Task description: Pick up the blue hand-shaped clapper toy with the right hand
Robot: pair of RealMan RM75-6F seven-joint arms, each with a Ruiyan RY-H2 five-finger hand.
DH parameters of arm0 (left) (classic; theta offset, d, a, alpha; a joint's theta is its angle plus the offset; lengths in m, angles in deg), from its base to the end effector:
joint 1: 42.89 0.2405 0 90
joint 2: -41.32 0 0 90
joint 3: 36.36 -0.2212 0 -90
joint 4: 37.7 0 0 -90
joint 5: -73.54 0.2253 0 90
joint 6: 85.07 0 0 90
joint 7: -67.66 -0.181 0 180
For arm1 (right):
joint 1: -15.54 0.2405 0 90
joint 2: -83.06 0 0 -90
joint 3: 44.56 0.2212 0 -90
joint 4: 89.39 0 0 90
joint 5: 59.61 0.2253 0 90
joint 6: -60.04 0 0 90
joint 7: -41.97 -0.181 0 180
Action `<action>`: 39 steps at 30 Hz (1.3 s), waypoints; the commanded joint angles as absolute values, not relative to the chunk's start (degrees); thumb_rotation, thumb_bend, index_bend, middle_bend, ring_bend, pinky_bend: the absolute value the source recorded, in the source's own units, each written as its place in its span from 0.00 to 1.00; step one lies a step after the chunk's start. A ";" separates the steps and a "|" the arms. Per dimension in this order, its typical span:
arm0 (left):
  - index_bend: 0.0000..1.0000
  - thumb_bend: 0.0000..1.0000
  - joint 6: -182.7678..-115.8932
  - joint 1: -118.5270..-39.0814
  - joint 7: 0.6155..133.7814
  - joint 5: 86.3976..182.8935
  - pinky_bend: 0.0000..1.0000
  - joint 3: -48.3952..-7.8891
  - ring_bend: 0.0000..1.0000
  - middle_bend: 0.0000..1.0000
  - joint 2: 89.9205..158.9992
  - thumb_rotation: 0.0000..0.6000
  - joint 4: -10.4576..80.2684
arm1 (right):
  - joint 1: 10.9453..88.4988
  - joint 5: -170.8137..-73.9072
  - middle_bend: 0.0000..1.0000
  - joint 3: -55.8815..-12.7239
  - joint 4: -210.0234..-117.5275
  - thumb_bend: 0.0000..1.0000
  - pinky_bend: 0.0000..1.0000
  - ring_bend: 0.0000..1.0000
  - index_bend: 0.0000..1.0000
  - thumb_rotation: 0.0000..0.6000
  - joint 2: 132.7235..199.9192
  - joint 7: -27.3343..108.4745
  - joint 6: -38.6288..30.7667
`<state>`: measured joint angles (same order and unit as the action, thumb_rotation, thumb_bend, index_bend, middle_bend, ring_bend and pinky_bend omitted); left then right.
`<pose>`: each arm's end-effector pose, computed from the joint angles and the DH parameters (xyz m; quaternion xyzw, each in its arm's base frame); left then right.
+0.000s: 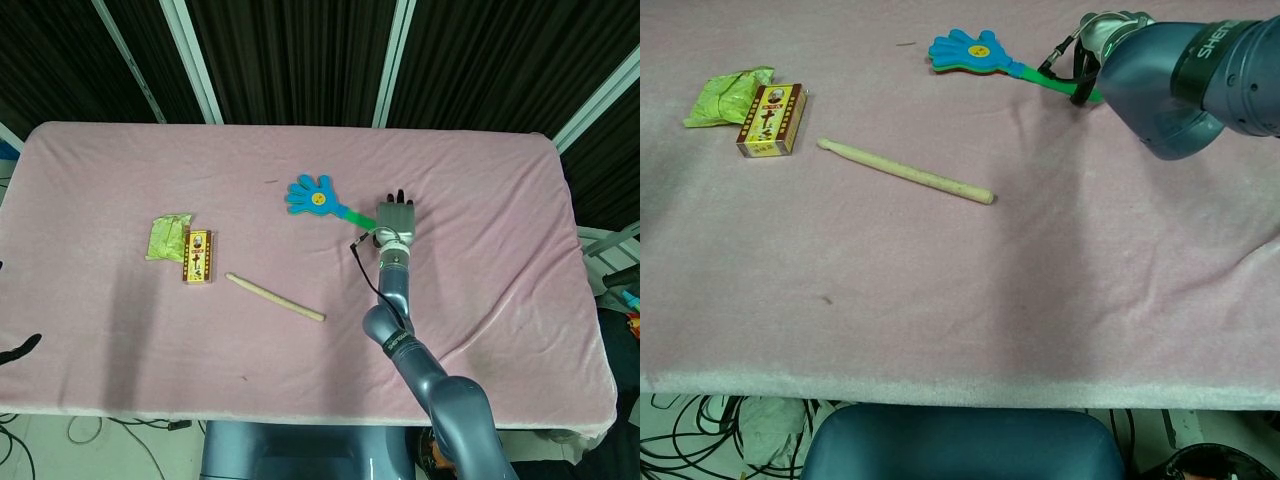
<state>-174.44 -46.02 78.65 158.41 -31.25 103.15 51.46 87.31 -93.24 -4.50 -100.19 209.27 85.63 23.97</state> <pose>-0.3000 0.2165 0.1690 -0.5403 -0.3900 -0.4441 0.5990 -0.1295 -0.5014 -0.0742 0.6151 -0.4436 0.2200 0.6136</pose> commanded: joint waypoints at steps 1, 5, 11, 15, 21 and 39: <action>0.00 0.00 -174.47 -46.02 78.64 158.42 0.00 -31.24 0.00 0.00 103.14 1.00 51.47 | 87.12 -93.52 0.23 -4.46 -100.26 0.43 0.21 0.04 0.54 1.00 209.31 85.33 24.04; 0.00 0.00 -174.47 -45.99 78.72 158.43 0.00 -31.26 0.00 0.00 103.12 1.00 51.51 | 86.89 -94.34 0.26 -4.66 -100.57 0.47 0.21 0.05 0.59 1.00 209.27 84.39 23.96; 0.00 0.00 -174.59 -45.97 78.83 158.60 0.00 -31.26 0.00 0.00 103.09 1.00 51.52 | 86.61 -97.44 0.33 -5.82 -102.34 0.50 0.21 0.10 0.71 1.00 208.40 78.82 22.58; 0.00 0.00 -174.71 -45.95 78.87 158.80 0.00 -31.31 0.00 0.00 103.07 1.00 51.56 | 86.24 -99.40 0.36 -6.58 -103.71 0.51 0.21 0.12 0.75 1.00 207.70 75.18 21.18; 0.00 0.00 -175.12 -45.88 78.89 159.19 0.00 -31.35 0.00 0.00 103.13 1.00 51.46 | 85.11 -102.13 0.37 -7.68 -107.68 0.52 0.21 0.13 0.77 1.00 205.74 71.02 18.01; 0.00 0.00 -176.41 -45.64 78.56 160.62 0.00 -31.66 0.00 0.00 103.64 1.00 51.24 | 70.19 -109.96 0.46 -11.83 -144.42 0.62 0.29 0.26 0.84 1.00 189.74 64.25 0.18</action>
<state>-176.42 -45.64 78.56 160.63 -31.66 103.64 51.24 75.45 -107.96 -10.48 -134.35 195.39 65.21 5.20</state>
